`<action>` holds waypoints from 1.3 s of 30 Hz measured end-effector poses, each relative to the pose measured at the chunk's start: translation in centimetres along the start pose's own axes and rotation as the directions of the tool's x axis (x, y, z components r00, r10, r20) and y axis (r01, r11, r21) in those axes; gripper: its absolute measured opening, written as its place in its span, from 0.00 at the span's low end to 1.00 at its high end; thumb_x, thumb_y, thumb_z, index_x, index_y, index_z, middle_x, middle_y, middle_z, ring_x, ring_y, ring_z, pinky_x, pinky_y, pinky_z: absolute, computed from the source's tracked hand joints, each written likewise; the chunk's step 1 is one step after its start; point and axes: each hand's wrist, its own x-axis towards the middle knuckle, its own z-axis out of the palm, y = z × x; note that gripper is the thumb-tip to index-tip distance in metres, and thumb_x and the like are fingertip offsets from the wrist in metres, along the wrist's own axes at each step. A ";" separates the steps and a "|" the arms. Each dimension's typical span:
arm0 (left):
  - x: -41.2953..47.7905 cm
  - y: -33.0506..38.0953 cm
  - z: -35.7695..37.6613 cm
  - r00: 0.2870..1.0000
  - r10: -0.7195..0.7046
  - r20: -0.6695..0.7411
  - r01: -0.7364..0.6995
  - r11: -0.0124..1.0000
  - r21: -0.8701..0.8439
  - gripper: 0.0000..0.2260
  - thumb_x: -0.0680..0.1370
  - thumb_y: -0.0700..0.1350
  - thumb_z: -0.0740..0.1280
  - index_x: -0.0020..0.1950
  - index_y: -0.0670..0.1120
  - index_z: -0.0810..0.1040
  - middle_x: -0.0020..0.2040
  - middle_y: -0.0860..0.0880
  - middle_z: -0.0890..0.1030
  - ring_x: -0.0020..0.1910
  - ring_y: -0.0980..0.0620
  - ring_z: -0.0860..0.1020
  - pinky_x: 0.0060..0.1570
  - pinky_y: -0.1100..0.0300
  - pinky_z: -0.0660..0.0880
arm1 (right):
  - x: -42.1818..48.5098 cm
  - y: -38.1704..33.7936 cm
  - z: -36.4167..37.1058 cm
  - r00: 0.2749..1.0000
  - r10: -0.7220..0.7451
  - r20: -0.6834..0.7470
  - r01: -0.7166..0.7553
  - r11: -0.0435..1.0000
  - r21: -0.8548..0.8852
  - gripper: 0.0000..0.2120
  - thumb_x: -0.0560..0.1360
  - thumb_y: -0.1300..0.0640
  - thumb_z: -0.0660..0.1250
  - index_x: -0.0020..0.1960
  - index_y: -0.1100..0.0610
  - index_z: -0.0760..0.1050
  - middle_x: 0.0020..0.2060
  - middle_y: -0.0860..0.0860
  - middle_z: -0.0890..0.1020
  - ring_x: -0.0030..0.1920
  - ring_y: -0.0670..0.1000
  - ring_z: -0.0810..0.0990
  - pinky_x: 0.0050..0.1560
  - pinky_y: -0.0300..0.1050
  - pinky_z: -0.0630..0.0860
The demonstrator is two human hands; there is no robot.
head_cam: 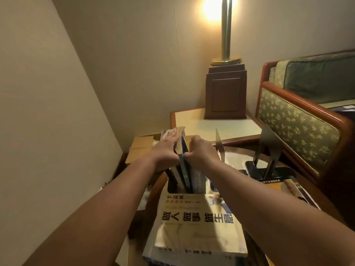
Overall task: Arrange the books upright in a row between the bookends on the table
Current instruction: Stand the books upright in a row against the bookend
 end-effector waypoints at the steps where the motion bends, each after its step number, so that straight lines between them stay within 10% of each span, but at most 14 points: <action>1: 0.0 0.0 -0.1 1.000 0.007 -0.001 -0.007 1.000 -0.003 0.46 0.72 0.37 0.71 0.83 0.46 0.49 0.83 0.50 0.48 0.82 0.50 0.46 0.79 0.51 0.53 | 0.0 0.3 0.2 1.000 0.005 -0.009 -0.005 1.000 0.019 0.24 0.76 0.52 0.72 0.68 0.56 0.69 0.54 0.54 0.80 0.47 0.53 0.79 0.43 0.46 0.79; 8: -0.6 -0.7 0.4 0.998 0.046 -0.033 -0.042 0.995 0.091 0.37 0.76 0.58 0.50 0.83 0.48 0.49 0.83 0.51 0.47 0.81 0.54 0.46 0.78 0.54 0.49 | -1.4 2.7 2.9 0.996 0.005 0.087 -0.049 0.859 0.509 0.24 0.85 0.45 0.57 0.78 0.52 0.61 0.69 0.55 0.74 0.60 0.53 0.78 0.55 0.50 0.80; 14: -0.3 -1.5 1.6 0.991 0.100 -0.091 -0.074 0.965 0.252 0.40 0.79 0.70 0.48 0.83 0.47 0.46 0.83 0.50 0.44 0.81 0.53 0.41 0.79 0.52 0.41 | -2.9 4.4 4.3 0.977 -0.113 0.183 -0.102 0.508 0.856 0.21 0.88 0.48 0.47 0.80 0.47 0.58 0.66 0.46 0.74 0.61 0.41 0.75 0.44 0.30 0.78; 21: -0.1 -2.0 2.0 0.986 0.139 -0.091 -0.102 0.940 0.325 0.59 0.64 0.82 0.54 0.83 0.47 0.42 0.83 0.51 0.43 0.81 0.52 0.40 0.79 0.49 0.41 | -0.4 6.4 7.6 0.953 0.049 0.298 -0.283 0.493 0.823 0.31 0.81 0.29 0.50 0.77 0.44 0.66 0.67 0.51 0.78 0.66 0.53 0.76 0.63 0.55 0.75; 27: 0.0 -2.5 1.9 0.980 0.168 -0.105 -0.127 0.939 0.319 0.51 0.73 0.59 0.74 0.83 0.43 0.45 0.83 0.46 0.47 0.82 0.50 0.43 0.80 0.48 0.46 | 2.9 7.3 10.7 0.962 0.042 0.271 -0.257 0.480 0.839 0.45 0.67 0.16 0.55 0.77 0.40 0.65 0.70 0.50 0.76 0.70 0.53 0.74 0.71 0.62 0.70; 34: 0.8 -2.3 1.7 0.979 0.182 -0.097 -0.148 0.947 0.285 0.48 0.74 0.48 0.74 0.82 0.41 0.46 0.83 0.44 0.47 0.81 0.47 0.40 0.80 0.43 0.47 | 2.5 6.4 10.3 0.975 -0.037 0.219 -0.195 0.328 0.924 0.24 0.87 0.44 0.47 0.78 0.54 0.63 0.68 0.56 0.76 0.57 0.45 0.81 0.43 0.32 0.78; 39: 0.9 -1.8 2.0 0.978 0.188 -0.085 -0.149 0.928 0.341 0.42 0.78 0.58 0.68 0.83 0.47 0.47 0.83 0.47 0.47 0.82 0.47 0.42 0.80 0.44 0.45 | 3.7 6.7 12.8 0.975 0.056 0.215 -0.217 0.453 0.864 0.38 0.75 0.21 0.50 0.78 0.39 0.62 0.73 0.49 0.72 0.73 0.52 0.69 0.72 0.56 0.69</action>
